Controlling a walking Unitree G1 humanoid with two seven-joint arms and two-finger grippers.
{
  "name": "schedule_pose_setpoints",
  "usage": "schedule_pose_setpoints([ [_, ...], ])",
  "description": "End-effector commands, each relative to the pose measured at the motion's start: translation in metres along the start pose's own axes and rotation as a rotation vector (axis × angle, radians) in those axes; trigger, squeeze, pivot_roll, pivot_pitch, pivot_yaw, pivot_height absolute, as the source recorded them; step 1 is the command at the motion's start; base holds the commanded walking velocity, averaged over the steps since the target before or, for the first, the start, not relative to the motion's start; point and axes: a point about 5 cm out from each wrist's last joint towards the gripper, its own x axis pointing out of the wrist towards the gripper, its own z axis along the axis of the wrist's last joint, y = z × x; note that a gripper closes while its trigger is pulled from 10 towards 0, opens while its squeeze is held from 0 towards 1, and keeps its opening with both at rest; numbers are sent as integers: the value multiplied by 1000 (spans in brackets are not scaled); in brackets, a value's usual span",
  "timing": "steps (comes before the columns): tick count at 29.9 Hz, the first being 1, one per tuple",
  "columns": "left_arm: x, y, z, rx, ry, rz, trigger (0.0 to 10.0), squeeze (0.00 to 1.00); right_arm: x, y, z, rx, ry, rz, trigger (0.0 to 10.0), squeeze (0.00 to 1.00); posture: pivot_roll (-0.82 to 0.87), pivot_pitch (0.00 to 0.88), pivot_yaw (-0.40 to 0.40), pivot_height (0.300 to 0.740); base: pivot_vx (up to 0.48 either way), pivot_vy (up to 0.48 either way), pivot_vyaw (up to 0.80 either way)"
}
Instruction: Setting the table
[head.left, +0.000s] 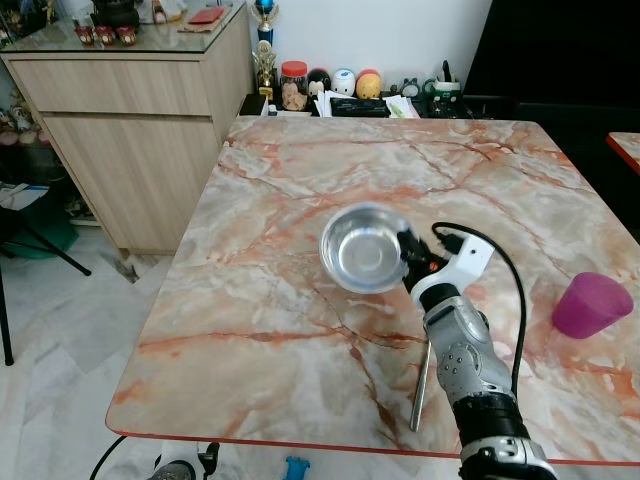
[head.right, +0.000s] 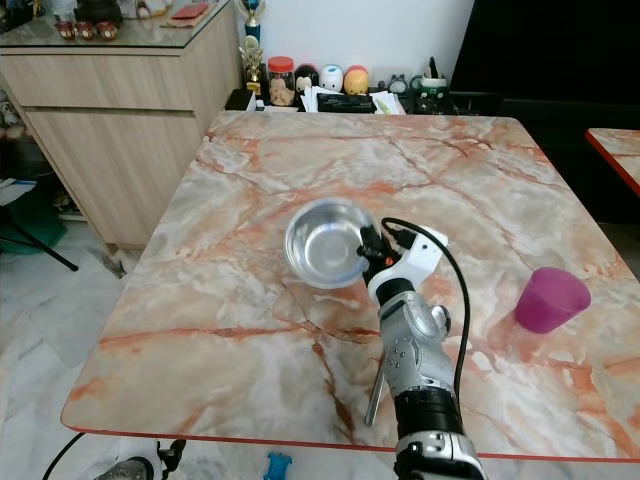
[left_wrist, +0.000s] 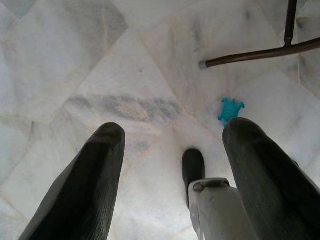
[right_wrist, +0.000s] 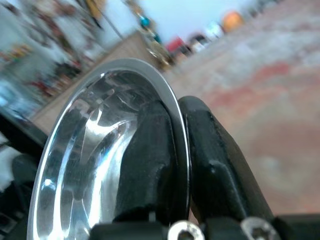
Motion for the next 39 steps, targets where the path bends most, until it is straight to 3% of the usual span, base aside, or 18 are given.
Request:
schedule_pose_setpoints([
  [1,-1,5,-5,4,22,21,10000,0,-2,9,7,-1,-56,61,10000,0,8,6,-11,740,0,0,0],
  [7,-2,10,-10,-10,49,44,10000,0,-13,24,13,16,-141,162,10000,0,4,0,-7,740,0,0,0],
  [15,-3,11,-15,-8,75,42,10000,0,-28,39,30,123,-272,255,10000,0,0,0,-6,740,0,0,0],
  [24,-4,9,-19,0,88,30,10000,0,-31,45,26,137,-250,277,10000,0,-2,0,-5,740,0,0,0],
  [39,-5,9,-27,9,112,24,10000,0,-29,54,35,129,-267,317,10000,0,-2,0,-7,740,0,-468,0],
])
